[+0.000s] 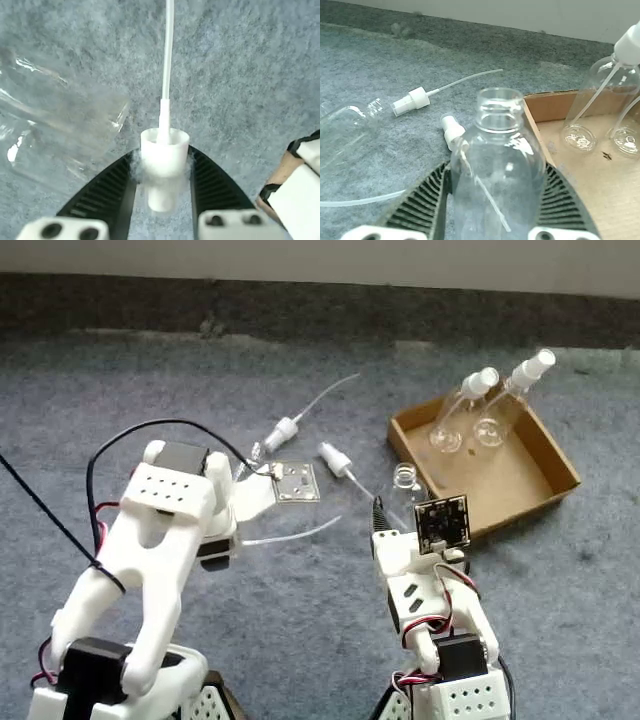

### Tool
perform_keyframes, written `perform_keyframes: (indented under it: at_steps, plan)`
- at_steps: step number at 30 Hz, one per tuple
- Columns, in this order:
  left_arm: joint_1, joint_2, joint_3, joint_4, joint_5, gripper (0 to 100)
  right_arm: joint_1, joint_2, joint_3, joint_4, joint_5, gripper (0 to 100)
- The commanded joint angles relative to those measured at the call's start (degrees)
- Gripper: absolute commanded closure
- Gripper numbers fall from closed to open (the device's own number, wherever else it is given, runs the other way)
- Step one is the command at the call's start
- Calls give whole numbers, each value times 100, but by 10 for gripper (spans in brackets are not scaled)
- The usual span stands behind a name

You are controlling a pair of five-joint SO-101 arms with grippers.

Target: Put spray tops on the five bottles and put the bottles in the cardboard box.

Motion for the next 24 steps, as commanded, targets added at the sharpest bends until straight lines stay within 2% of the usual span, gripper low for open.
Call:
perform_keyframes:
  at_steps: [1,8,14,20,24]
  plan:
    - [-681,-242,-66,105,-1468,986,75,-127,549,-163,0,854]
    - [-2281,-242,-787,97,-2365,986,66,-127,549,-163,0,854]
    - [-3240,-198,-954,97,-3191,986,57,-127,558,-163,0,854]
    - [-3873,-189,-936,-167,-3692,983,57,-127,558,-163,0,854]
    - [-3741,-224,-611,-264,-3710,983,48,-127,558,-163,0,854]
